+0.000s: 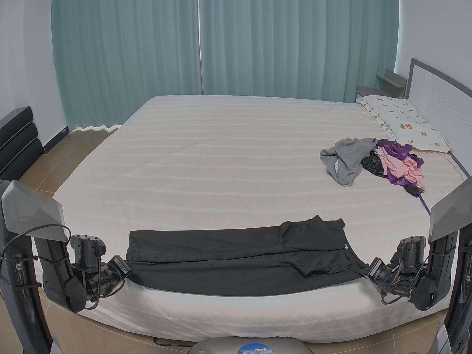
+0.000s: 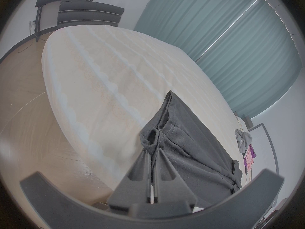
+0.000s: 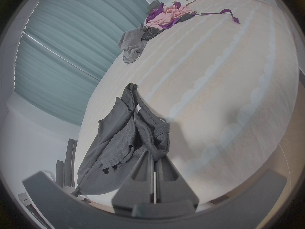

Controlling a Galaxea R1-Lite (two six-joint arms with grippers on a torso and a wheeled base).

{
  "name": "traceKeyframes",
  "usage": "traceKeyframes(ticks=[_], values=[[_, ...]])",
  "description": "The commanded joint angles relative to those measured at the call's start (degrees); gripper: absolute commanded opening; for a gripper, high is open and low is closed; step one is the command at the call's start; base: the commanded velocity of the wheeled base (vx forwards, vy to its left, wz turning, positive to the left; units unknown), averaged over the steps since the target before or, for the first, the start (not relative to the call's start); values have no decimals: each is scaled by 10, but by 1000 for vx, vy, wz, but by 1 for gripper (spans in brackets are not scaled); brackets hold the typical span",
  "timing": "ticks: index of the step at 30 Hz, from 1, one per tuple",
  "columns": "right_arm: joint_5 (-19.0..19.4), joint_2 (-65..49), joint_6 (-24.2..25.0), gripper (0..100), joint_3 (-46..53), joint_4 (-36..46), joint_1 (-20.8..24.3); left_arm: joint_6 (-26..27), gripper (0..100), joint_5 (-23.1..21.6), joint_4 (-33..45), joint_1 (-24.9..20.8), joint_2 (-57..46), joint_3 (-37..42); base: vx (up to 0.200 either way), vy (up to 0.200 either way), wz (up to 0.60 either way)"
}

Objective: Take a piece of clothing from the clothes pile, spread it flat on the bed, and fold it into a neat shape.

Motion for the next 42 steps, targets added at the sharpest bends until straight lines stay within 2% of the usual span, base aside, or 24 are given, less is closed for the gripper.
traceKeyframes(ticks=[1, 8, 15, 31, 32, 33, 34, 40, 42], values=[[0, -16, 0, 0, 14, 0, 1, 0, 0, 1, 0, 6, -12, -3, 0, 0, 0], [1, -21, -1, 0, 41, -1, 10, 1, 0, 0, 1, 23, -24, -8, 0, 0, 0], [0, -25, -1, 0, 71, -1, 22, 2, 0, -2, 1, 23, -18, 1, 0, 0, 0], [-2, 14, -25, 0, 74, -1, 27, 3, 0, -8, 1, 22, 11, 24, 0, 0, 0], [-2, 16, -25, 100, 74, -3, 27, 3, 0, -9, 1, 22, 11, 24, 0, 0, 0], [-2, 20, -25, 100, 74, -6, 27, 2, 0, -10, 1, 22, 11, 24, 0, 0, 0], [-2, 22, -25, 100, 74, -8, 27, 2, 100, -10, 1, 22, 10, 24, 0, 0, 0], [-2, -6, -25, 100, 74, -8, 27, 1, 100, -10, 1, 21, 10, 32, 0, 0, 0], [-11, -52, -27, 100, 74, -1, 18, -3, 100, -11, 0, 28, 9, 32, 0, 0, 0]])
